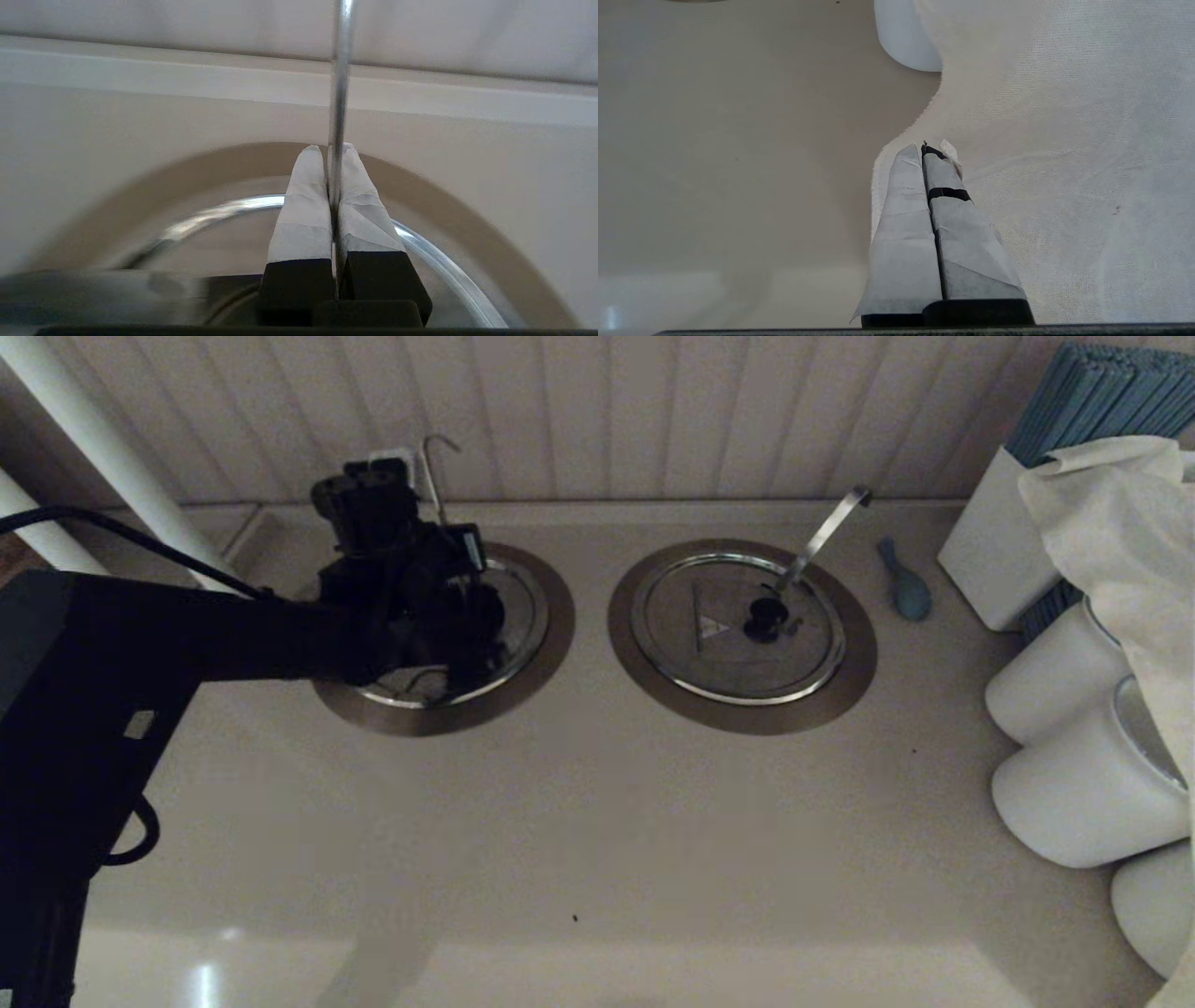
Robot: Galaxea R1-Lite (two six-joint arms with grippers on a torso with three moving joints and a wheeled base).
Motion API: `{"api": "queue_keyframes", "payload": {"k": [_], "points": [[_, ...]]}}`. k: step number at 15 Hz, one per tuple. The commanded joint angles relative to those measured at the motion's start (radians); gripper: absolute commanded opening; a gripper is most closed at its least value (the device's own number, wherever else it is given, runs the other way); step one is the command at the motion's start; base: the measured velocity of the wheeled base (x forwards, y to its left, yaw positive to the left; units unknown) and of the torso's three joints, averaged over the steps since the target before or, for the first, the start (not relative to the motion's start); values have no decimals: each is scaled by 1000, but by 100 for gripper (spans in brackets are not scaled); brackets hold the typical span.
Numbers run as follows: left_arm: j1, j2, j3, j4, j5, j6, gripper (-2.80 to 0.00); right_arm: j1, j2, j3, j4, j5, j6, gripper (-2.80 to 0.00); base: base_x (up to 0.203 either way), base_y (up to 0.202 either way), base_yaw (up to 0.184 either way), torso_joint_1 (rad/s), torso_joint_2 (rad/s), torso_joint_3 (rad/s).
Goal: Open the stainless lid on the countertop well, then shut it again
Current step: Stir with a spoon
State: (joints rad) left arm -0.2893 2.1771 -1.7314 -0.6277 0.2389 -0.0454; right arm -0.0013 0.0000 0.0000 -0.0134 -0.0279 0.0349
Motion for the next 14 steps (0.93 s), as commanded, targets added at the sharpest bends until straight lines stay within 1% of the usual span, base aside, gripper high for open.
{"api": "queue_keyframes", "payload": {"k": [1, 4, 8, 10, 12, 13, 14], "points": [[10, -77, 36, -5, -1, -4, -280, 0, 1, 0, 0, -1, -1, -280, 0, 0, 0, 0, 0, 0], [27, -163, 105, -4, -8, -4, -280, 0, 0, 0, 0, -1, 0, -280, 0, 0, 0, 0, 0, 0], [29, -183, 113, -6, -6, -2, -280, 0, 1, 0, 0, 0, 0, -280, 0, 0, 0, 0, 0, 0], [26, -204, 136, -5, -8, -4, -280, 0, 0, 0, 0, 0, 0, -280, 0, 0, 0, 0, 0, 0], [20, -236, 168, -3, -13, -20, -280, 0, 1, 0, 0, -1, 0, -280, 0, 0, 0, 0, 0, 0], [16, -262, 201, 1, -37, -41, -280, 0, 1, 0, 0, 0, 0, -280, 0, 0, 0, 0, 0, 0], [14, -290, 241, 6, -79, -61, -280, 0, 2, 0, 1, 0, -1, -280, 0, 0, 0, 0, 0, 0]]}}
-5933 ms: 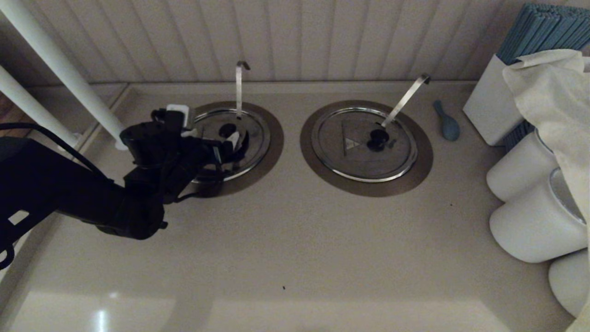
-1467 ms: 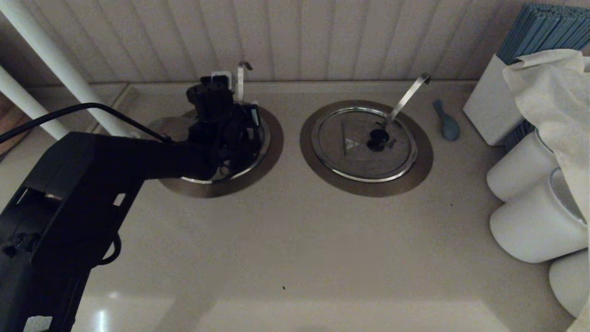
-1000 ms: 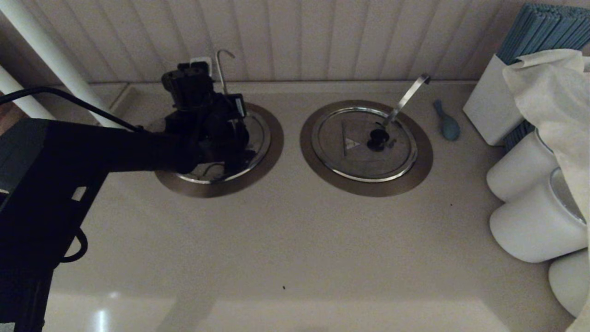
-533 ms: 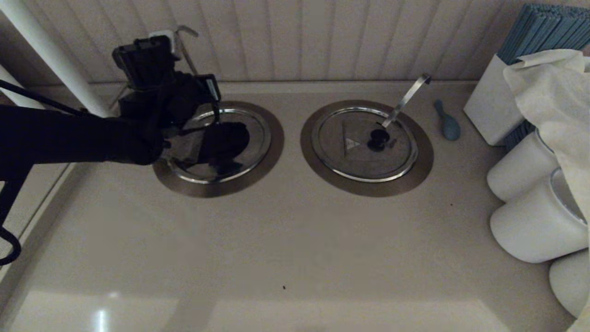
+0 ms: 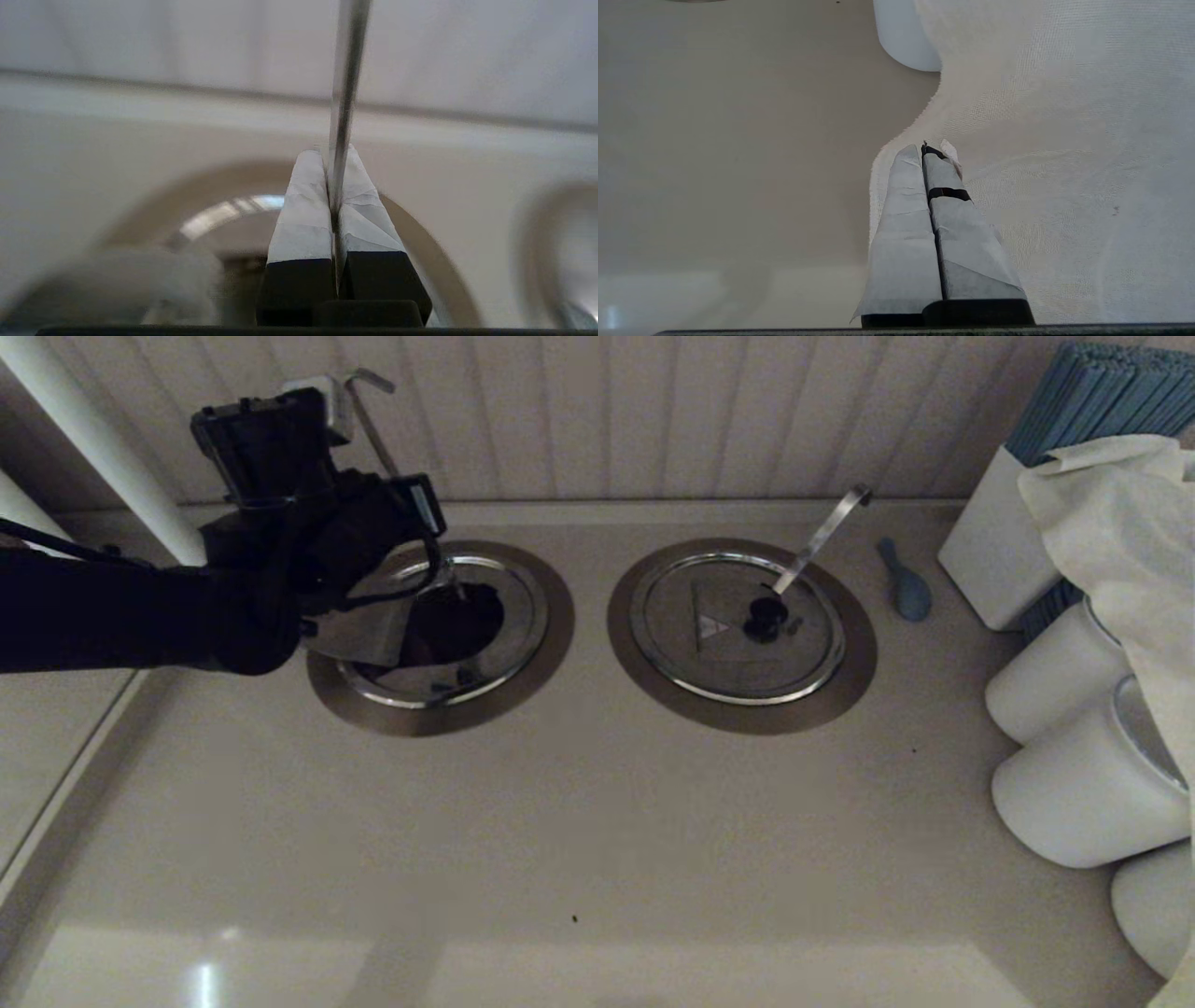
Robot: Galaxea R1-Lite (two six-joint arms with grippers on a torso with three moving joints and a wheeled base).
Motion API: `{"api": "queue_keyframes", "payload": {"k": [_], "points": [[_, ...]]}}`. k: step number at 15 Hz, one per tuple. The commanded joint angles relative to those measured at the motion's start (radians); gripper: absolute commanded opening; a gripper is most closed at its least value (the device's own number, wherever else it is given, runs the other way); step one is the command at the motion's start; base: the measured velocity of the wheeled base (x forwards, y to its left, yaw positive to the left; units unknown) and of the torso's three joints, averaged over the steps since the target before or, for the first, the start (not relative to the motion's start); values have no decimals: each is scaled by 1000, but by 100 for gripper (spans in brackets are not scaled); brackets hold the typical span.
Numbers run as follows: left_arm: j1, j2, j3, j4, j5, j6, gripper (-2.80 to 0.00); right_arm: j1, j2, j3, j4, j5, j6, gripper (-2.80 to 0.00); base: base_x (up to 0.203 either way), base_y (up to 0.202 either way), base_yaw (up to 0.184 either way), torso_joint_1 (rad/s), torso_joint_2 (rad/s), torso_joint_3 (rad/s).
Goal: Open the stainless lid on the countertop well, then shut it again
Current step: Stir with a spoon
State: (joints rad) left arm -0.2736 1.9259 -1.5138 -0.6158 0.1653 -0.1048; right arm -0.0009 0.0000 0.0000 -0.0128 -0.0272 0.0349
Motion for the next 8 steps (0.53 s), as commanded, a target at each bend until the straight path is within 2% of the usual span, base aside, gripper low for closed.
{"api": "queue_keyframes", "payload": {"k": [1, 5, 8], "points": [[-2, -64, 54, 0, -39, -11, -280, -1, 0, 0, -1, 0, 0, -280, 0, 0, 0, 0, 0, 0], [0, -95, 124, 12, -62, -27, -280, -1, 1, 0, -1, 0, 0, -280, 0, 0, 0, 0, 0, 0], [2, -120, 161, 55, -93, 14, -280, -1, 0, 0, -1, -2, 0, -280, 0, 0, 0, 0, 0, 0]]}}
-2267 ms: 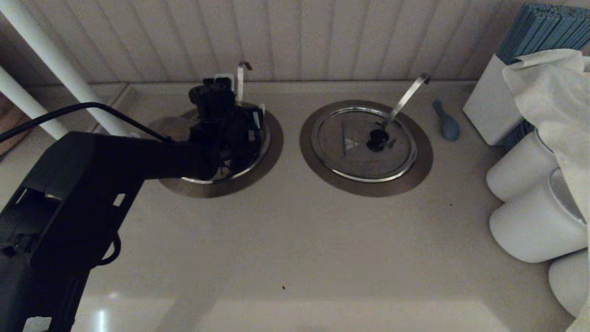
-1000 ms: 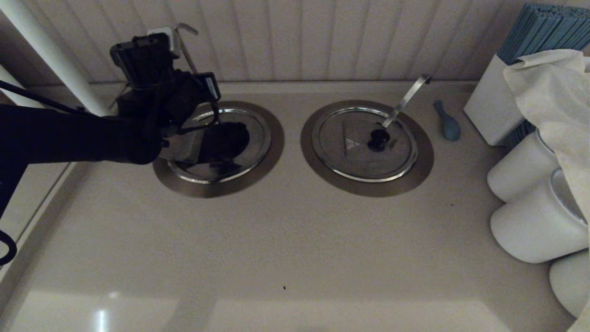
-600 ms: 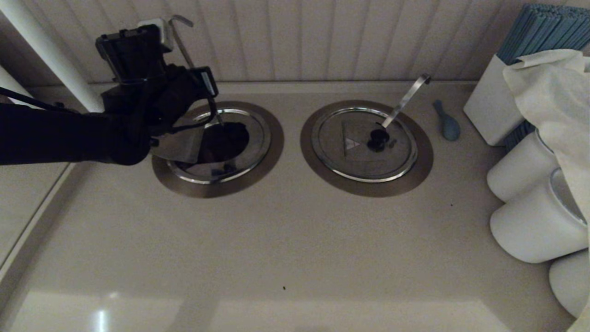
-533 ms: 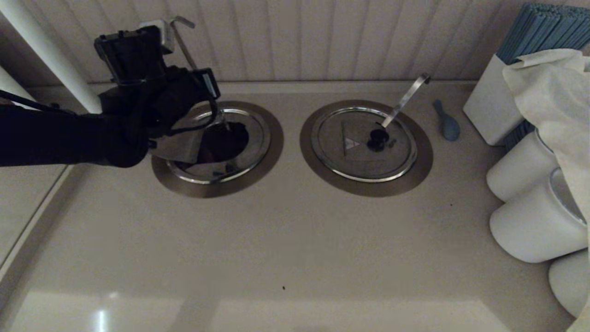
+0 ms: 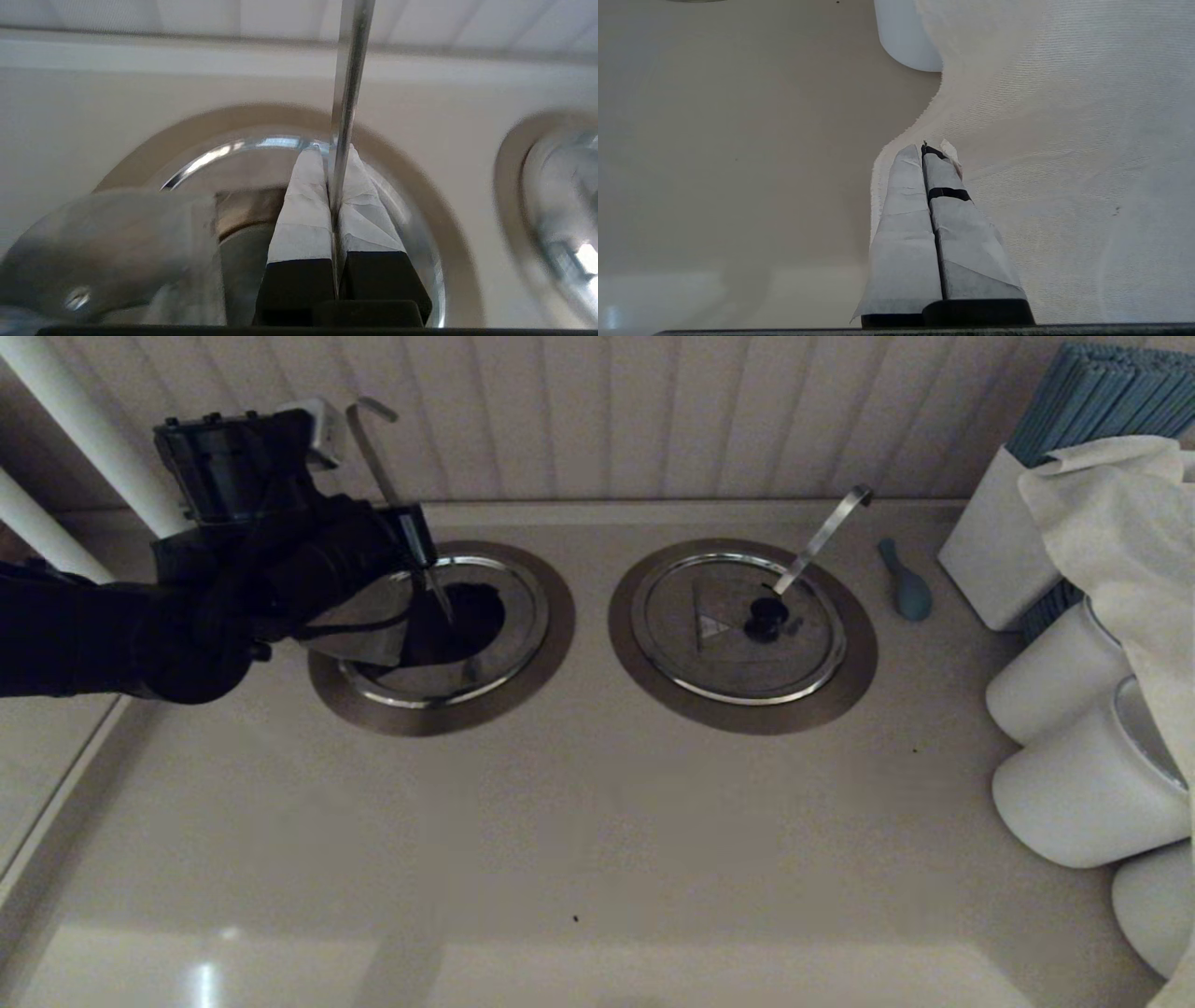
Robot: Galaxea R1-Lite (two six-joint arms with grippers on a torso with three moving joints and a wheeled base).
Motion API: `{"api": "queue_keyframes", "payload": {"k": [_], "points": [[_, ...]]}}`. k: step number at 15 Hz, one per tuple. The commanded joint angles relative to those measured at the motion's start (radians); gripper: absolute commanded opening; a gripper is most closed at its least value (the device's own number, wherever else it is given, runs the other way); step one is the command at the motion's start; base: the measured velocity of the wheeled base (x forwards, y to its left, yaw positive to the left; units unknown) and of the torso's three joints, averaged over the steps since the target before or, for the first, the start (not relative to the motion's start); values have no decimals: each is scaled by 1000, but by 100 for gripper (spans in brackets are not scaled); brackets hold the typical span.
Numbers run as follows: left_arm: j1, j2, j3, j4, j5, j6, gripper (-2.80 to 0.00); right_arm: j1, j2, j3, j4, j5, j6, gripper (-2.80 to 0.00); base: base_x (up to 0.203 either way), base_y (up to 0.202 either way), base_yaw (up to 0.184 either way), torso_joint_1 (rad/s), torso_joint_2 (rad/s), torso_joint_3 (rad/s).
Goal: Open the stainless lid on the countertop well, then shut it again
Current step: Stir with a spoon
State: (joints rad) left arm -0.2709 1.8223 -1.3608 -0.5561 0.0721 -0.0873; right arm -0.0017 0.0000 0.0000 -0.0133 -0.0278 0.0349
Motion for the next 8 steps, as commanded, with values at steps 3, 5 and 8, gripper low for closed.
{"api": "queue_keyframes", "payload": {"k": [3, 5, 8], "points": [[26, -2, 6, 28, 16, 115, -280, 0, 1, 0, 0, 0, 0, -280, 0, 0, 0, 0, 0, 0], [26, 39, -18, 19, 48, 124, -280, 0, 2, 0, 0, 0, 0, -280, 0, 0, 0, 0, 0, 0], [25, 109, -89, -34, 133, 117, -280, 0, 0, 0, 0, 0, 0, -280, 0, 0, 0, 0, 0, 0]]}}
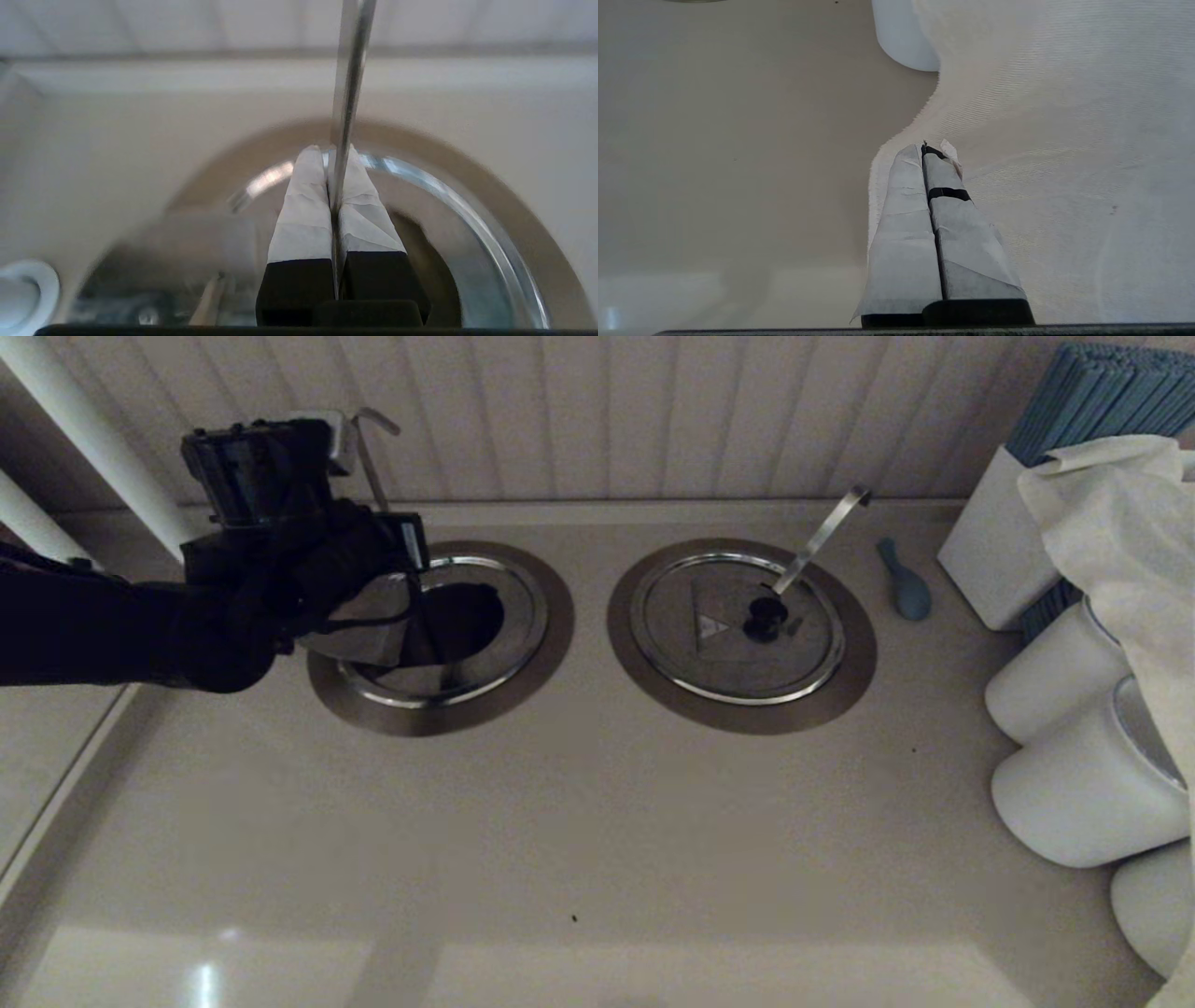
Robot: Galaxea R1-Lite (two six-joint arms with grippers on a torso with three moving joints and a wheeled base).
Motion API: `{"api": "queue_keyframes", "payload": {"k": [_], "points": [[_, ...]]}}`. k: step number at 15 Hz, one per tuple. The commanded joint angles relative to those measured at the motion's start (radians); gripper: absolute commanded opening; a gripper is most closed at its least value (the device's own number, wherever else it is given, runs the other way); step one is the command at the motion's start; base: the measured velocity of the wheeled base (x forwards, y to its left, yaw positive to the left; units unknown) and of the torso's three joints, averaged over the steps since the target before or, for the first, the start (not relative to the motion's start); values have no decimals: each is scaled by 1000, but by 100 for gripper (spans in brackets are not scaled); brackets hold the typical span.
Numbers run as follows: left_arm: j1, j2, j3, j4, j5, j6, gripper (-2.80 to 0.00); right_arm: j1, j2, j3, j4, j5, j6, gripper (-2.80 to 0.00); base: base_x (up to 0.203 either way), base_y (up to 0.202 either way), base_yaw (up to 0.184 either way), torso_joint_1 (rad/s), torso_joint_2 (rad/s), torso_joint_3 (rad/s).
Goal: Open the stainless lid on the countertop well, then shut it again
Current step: Stir with a spoon
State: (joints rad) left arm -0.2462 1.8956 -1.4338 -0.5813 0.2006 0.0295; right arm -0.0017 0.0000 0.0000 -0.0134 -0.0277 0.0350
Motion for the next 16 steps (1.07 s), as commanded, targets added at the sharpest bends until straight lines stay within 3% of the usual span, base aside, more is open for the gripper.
{"api": "queue_keyframes", "payload": {"k": [1, 5, 8, 14, 16], "points": [[-4, 42, -17, -34, 5, -4, -280, 0, 2, 0, 0, 0, 0, -280, 0, 0, 0, 0, 0, 0], [-33, 60, -38, -62, 12, -108, -280, 0, 0, 0, 0, 0, 0, -280, 0, 0, 0, 0, 0, 0], [-45, 19, -16, -7, -6, -182, -280, 0, 1, 0, 0, 0, 0, -280, 0, 0, 0, 0, 0, 0], [-44, -61, 49, 110, -117, -169, -280, 0, 1, 0, 0, -1, 0, -280, 0, 0, 0, 0, 0, 0], [-36, -55, 72, 108, -110, -53, -280, 0, 0, 0, 1, 0, 0, -280, 0, 0, 0, 0, 0, 0]]}}
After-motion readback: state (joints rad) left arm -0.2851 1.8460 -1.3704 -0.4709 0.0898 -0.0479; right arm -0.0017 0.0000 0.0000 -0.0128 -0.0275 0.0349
